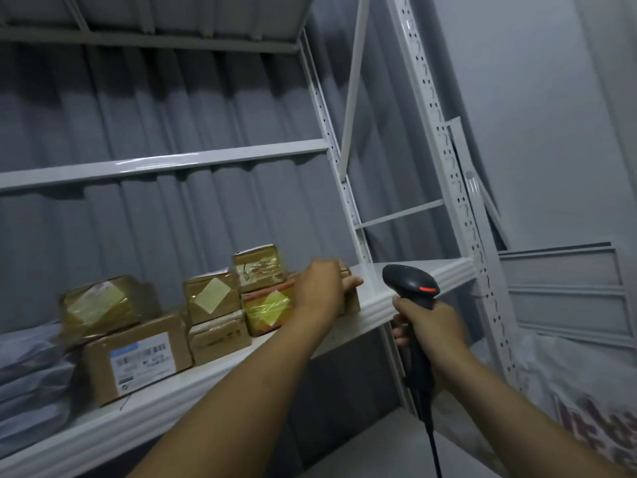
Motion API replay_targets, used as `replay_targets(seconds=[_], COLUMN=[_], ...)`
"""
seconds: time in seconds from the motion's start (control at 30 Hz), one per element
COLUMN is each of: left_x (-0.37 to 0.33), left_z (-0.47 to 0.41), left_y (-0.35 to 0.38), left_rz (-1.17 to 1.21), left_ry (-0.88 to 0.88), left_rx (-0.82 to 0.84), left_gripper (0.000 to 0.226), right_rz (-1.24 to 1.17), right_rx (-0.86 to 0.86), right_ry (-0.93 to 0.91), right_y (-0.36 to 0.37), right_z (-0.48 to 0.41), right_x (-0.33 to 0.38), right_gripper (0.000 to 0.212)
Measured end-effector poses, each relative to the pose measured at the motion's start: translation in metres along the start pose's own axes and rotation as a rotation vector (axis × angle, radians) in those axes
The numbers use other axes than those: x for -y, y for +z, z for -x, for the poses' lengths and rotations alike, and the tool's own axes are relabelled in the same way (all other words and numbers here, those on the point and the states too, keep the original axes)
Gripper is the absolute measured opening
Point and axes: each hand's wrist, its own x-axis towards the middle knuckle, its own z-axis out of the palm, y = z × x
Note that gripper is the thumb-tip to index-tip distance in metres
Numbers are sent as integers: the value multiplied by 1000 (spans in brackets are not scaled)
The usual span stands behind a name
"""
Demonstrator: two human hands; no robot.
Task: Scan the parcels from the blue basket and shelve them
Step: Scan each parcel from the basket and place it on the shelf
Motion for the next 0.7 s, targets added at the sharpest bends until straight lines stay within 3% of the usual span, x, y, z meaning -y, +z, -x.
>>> replay_targets(seconds=[0.13,0.23,0.33,0.4,0.7], left_x=[12,28,41,46,51], left_z=[-18,-17,-11,-10,-48], left_y=[17,26,32,36,55], left_rz=[-36,-143,-136,-126,-333], left_ry=[19,166,468,572,388], left_rx=[108,-8,-47,-37,144], left_gripper=[52,82,70,58,64], right_rz=[21,47,55,56,65], right_rx=[14,22,26,31,53], right_ry=[5,-4,-17,-25,-14], right_y=[-6,-9,-8,-7,-5], right_z=[-13,-18,-20,-21,-32], right_x=[-15,-21,-24,-25,-31], right_gripper=[14,14,14,14,14])
